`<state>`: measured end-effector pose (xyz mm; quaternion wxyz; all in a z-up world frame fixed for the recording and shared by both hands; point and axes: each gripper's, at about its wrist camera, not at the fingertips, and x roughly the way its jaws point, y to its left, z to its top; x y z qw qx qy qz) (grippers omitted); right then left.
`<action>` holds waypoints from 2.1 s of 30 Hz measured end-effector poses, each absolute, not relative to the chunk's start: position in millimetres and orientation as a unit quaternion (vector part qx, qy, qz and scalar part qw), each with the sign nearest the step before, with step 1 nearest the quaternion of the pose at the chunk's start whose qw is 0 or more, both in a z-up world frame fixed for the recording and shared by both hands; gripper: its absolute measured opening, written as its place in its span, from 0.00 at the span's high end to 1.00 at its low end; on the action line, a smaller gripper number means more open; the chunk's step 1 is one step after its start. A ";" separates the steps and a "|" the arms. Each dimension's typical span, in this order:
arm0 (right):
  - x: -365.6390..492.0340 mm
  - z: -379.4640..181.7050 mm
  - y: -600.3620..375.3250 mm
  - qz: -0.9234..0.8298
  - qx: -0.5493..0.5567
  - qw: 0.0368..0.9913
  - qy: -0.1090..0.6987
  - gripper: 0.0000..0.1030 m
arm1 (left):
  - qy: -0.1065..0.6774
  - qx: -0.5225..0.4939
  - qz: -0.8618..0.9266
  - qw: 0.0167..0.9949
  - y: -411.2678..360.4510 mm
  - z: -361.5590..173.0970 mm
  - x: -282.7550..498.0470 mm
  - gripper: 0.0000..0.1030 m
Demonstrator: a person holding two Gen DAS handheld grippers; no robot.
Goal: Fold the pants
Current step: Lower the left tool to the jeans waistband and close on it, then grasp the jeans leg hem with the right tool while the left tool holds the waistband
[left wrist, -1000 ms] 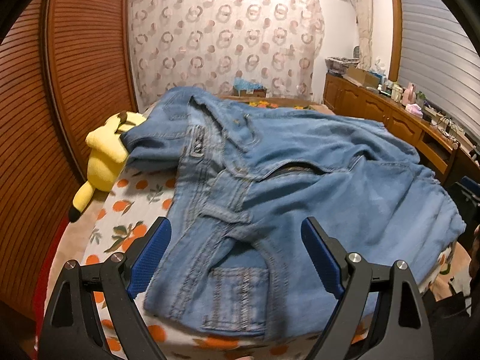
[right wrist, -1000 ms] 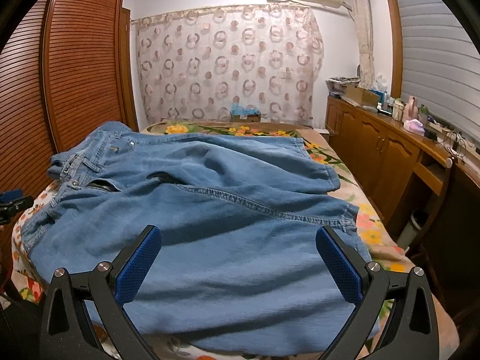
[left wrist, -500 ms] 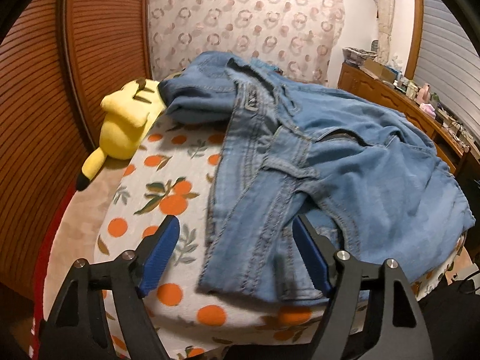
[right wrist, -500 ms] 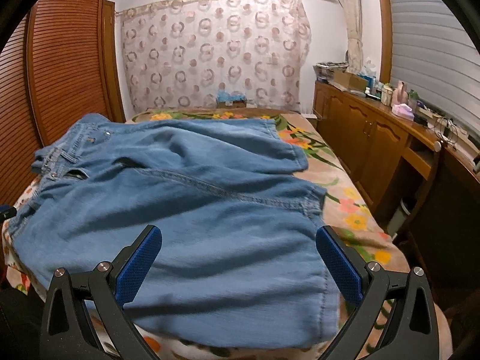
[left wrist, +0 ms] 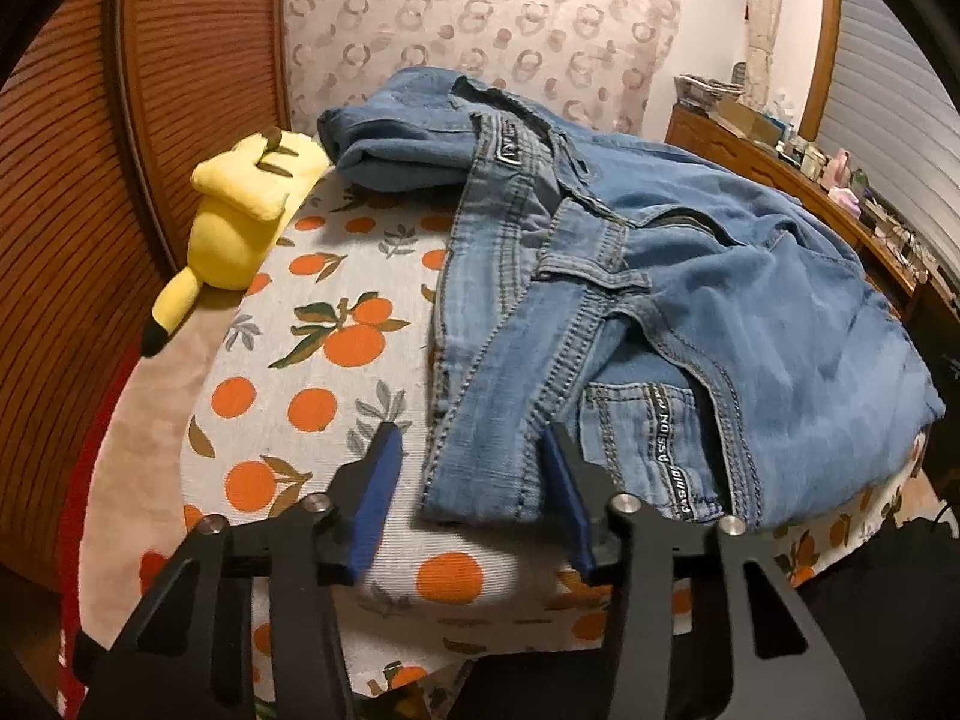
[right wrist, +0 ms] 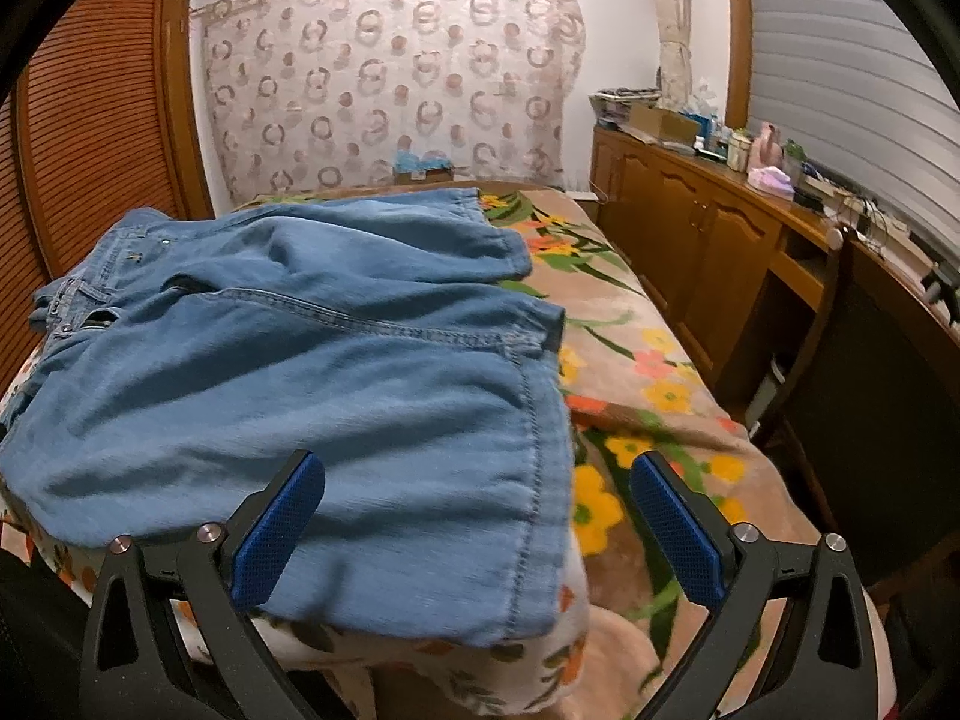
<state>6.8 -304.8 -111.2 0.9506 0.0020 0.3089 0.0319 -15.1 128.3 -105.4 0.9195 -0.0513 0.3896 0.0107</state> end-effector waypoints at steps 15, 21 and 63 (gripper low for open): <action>10.5 -112.6 -315.1 0.043 0.001 0.947 0.320 0.04 | 0.335 -0.018 -0.006 0.942 107.4 -62.7 -15.4 0.86; 15.8 -111.0 -325.2 0.056 -0.002 0.940 0.337 0.09 | 0.309 -0.007 -0.014 0.951 98.1 -42.0 -2.7 0.86; 19.9 -51.6 -342.6 0.115 0.066 0.961 0.244 0.88 | 0.189 0.003 -0.011 0.982 86.0 53.6 37.7 1.00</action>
